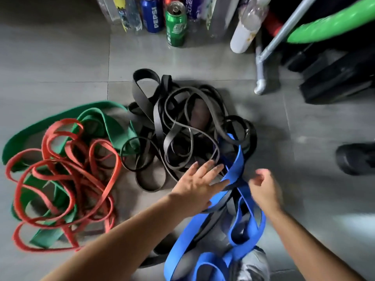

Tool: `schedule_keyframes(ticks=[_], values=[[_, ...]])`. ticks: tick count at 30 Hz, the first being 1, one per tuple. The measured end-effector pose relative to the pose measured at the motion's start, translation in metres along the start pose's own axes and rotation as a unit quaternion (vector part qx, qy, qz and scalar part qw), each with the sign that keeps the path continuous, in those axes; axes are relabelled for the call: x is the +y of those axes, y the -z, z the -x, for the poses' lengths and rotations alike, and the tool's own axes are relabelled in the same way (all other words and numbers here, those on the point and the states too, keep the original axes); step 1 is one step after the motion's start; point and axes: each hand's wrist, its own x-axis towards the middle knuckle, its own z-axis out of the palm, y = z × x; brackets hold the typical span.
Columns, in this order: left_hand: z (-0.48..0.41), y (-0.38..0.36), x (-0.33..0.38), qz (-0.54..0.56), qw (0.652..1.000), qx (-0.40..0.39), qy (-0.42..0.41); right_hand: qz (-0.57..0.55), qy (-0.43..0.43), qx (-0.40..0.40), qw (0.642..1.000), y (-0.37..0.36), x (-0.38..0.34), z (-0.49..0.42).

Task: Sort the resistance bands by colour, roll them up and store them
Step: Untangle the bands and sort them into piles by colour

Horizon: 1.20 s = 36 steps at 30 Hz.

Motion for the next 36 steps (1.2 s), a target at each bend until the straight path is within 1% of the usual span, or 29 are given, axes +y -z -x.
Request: schedule_keyframes(ticks=[1,2,3,5,8,10,12,13,15,17,18,20,22,24,26,27,29,30,31,32,33,34,35,36], values=[[-0.006,-0.006,-0.005,-0.03,0.998,-0.051,0.005,0.037,0.005,-0.06,0.997,-0.002,0.005,0.01],[-0.009,-0.01,-0.013,-0.069,0.994,-0.084,0.021,0.086,0.032,-0.107,0.99,-0.007,0.009,0.02],[-0.011,-0.012,-0.022,-0.105,0.991,-0.08,0.037,0.147,0.059,-0.131,0.979,-0.013,0.011,0.027],[-0.01,-0.007,-0.041,-0.146,0.984,-0.066,0.081,0.23,0.088,-0.102,0.964,-0.025,0.009,0.034],[-0.01,-0.007,-0.07,-0.158,0.978,0.001,0.138,0.235,0.053,-0.049,0.969,-0.035,-0.001,0.028],[-0.01,-0.001,-0.081,-0.177,0.971,0.038,0.154,0.23,0.035,-0.019,0.972,-0.036,-0.009,0.019],[-0.011,0.002,-0.084,-0.157,0.969,0.07,0.177,0.243,0.055,-0.007,0.968,-0.036,-0.014,0.01],[-0.012,0.001,-0.086,-0.133,0.968,0.087,0.192,0.24,0.068,-0.015,0.968,-0.035,-0.017,0.008],[-0.017,0.002,-0.088,-0.063,0.962,0.142,0.226,0.172,0.075,-0.049,0.981,-0.031,-0.014,0.008],[-0.021,0.011,-0.094,-0.011,0.951,0.171,0.257,0.072,0.063,-0.089,0.991,-0.025,-0.008,0.015],[-0.021,0.018,-0.099,0.005,0.943,0.188,0.276,0.034,0.062,-0.09,0.993,-0.021,-0.005,0.019],[-0.016,0.034,-0.111,0.016,0.921,0.224,0.318,-0.013,0.065,-0.074,0.995,-0.014,0.001,0.024],[-0.01,0.046,-0.122,-0.002,0.906,0.245,0.345,-0.044,0.075,-0.059,0.995,-0.005,0.003,0.032],[-0.006,0.052,-0.128,0.003,0.893,0.259,0.368,-0.082,0.093,-0.065,0.99,-0.001,0.004,0.04],[-0.005,0.05,-0.116,0.032,0.888,0.295,0.352,-0.089,0.113,-0.078,0.987,-0.003,0.003,0.048],[-0.003,0.044,-0.102,0.056,0.893,0.314,0.317,-0.078,0.126,-0.082,0.986,-0.007,0.001,0.05],[0.007,0.021,-0.06,0.083,0.913,0.354,0.188,-0.024,0.173,-0.092,0.98,-0.018,-0.004,0.05],[0.015,0.004,-0.038,0.081,0.925,0.35,0.125,0.021,0.182,-0.103,0.978,-0.023,-0.007,0.049],[0.025,-0.015,-0.018,0.075,0.942,0.316,0.087,0.065,0.166,-0.123,0.976,-0.027,-0.012,0.048],[0.036,-0.031,-0.002,0.085,0.964,0.239,0.081,0.094,0.132,-0.148,0.976,-0.031,-0.014,0.046],[0.046,-0.043,0.011,0.122,0.979,0.119,0.114,0.104,0.095,-0.175,0.975,-0.035,-0.013,0.044],[0.053,-0.054,0.019,0.174,0.969,-0.016,0.175,0.102,0.066,-0.199,0.972,-0.039,-0.012,0.044],[0.058,-0.063,0.024,0.238,0.929,-0.146,0.244,0.092,0.04,-0.218,0.971,-0.041,-0.012,0.045],[0.061,-0.072,0.028,0.298,0.881,-0.23,0.288,0.082,0.022,-0.229,0.97,-0.043,-0.011,0.048]])
